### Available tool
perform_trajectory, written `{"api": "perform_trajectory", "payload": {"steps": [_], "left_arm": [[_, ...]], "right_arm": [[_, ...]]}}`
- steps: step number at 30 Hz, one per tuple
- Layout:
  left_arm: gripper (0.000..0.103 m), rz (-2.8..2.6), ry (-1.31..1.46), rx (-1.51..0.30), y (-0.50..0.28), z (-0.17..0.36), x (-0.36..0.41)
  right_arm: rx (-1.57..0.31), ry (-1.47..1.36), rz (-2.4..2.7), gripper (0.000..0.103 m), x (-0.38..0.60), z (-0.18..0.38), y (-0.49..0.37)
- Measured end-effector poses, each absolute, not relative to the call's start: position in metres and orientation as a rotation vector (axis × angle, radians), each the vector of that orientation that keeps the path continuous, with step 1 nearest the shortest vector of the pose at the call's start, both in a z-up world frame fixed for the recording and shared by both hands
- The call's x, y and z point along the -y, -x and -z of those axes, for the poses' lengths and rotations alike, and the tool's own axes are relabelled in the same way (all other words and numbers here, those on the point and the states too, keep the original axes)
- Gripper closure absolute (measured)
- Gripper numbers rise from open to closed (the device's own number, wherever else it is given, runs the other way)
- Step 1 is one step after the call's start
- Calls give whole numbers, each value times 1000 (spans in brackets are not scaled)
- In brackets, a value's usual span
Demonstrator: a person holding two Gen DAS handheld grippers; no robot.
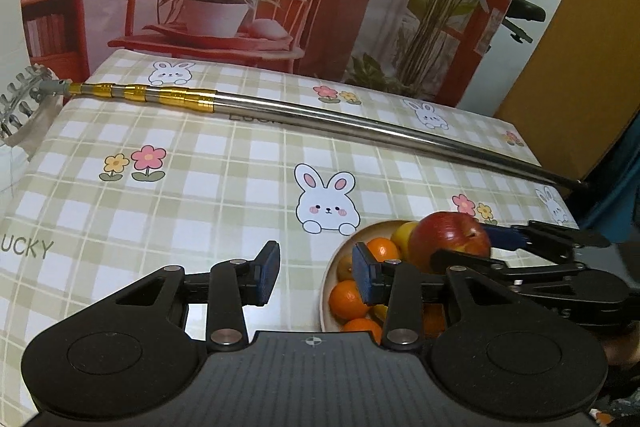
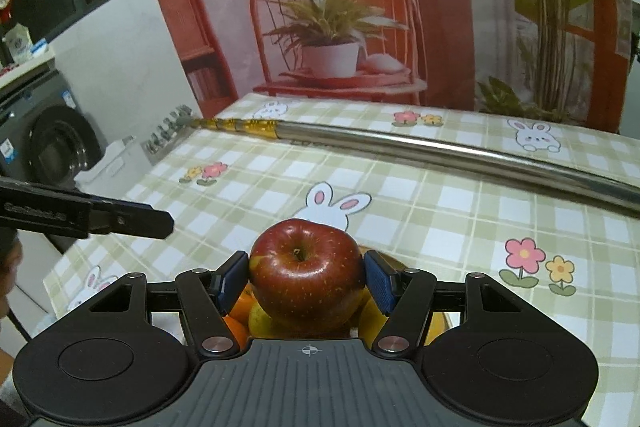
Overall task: Organize fruits
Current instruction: 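Release the brown fruit into the plate with the left tool while the right tool carries the apple, then lower the red apple onto the fruit in the plate and open the right tool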
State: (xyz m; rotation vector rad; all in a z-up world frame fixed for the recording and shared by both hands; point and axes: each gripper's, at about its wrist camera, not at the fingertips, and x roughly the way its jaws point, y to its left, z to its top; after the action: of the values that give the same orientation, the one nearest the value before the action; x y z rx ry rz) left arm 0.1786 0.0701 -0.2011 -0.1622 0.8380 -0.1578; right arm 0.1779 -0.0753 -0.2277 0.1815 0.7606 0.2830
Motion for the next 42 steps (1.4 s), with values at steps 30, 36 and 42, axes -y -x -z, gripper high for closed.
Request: {"api": "perform_trajectory", "payload": {"steps": [30,36,42], "left_arm": [[61,191,170,-858,-177,207,-67],[60,189,175,-867,-179,208,-67],[58,187,176,-870,-180,208,-68]], "right_arm": [[-819,-110,-310,44,74,221,-152],[-829,-110,-304,44,74,221,-154],[-829,-100,-285,33,75,219,-154]]}}
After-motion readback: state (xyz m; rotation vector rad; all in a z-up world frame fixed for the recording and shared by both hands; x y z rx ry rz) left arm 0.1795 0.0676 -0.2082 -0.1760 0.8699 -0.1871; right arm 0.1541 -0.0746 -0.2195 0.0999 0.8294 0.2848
